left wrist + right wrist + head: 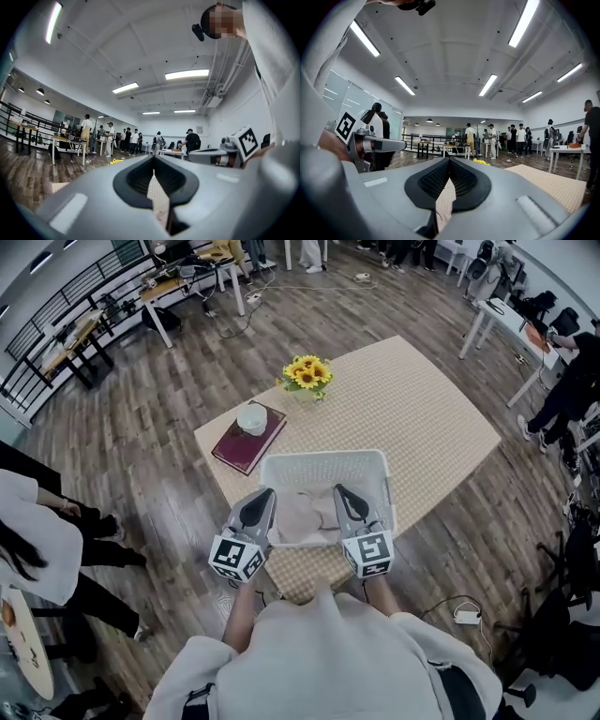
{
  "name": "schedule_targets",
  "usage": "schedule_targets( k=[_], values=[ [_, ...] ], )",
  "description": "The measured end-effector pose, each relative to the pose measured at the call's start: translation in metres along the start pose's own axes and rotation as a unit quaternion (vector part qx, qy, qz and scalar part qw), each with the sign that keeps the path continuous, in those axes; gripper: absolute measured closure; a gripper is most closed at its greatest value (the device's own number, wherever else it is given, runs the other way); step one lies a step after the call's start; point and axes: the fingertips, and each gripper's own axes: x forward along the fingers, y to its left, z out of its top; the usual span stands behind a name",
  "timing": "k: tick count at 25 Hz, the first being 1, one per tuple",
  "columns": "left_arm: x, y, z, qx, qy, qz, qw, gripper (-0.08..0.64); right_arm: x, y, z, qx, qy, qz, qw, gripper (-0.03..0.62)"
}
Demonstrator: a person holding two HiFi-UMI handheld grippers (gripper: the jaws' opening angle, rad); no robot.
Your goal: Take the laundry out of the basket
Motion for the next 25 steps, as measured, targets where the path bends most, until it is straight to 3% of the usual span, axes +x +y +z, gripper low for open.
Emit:
schedule_targets(
  k=[8,18,25],
  values=[
    [0.025,0.037,-0.006,-0.009,0.001,-0.012,0.9999,0.551,0.037,-0.012,-0.004,-0.008,0.021,-0.019,1.0,0.594],
    [0.024,0.077,-0.052,-0.051,0.047,0.02,0.9974,0.55,0.065,-0.012,-0.047,0.02,0.09,-0.005,0.996,0.594],
    [0.03,0.106,-0.074,-0.066,0.053,0.039,0.9956,0.55,0.088,-0.014,-0.057,0.02,0.106,0.018,0.994,0.594]
  ],
)
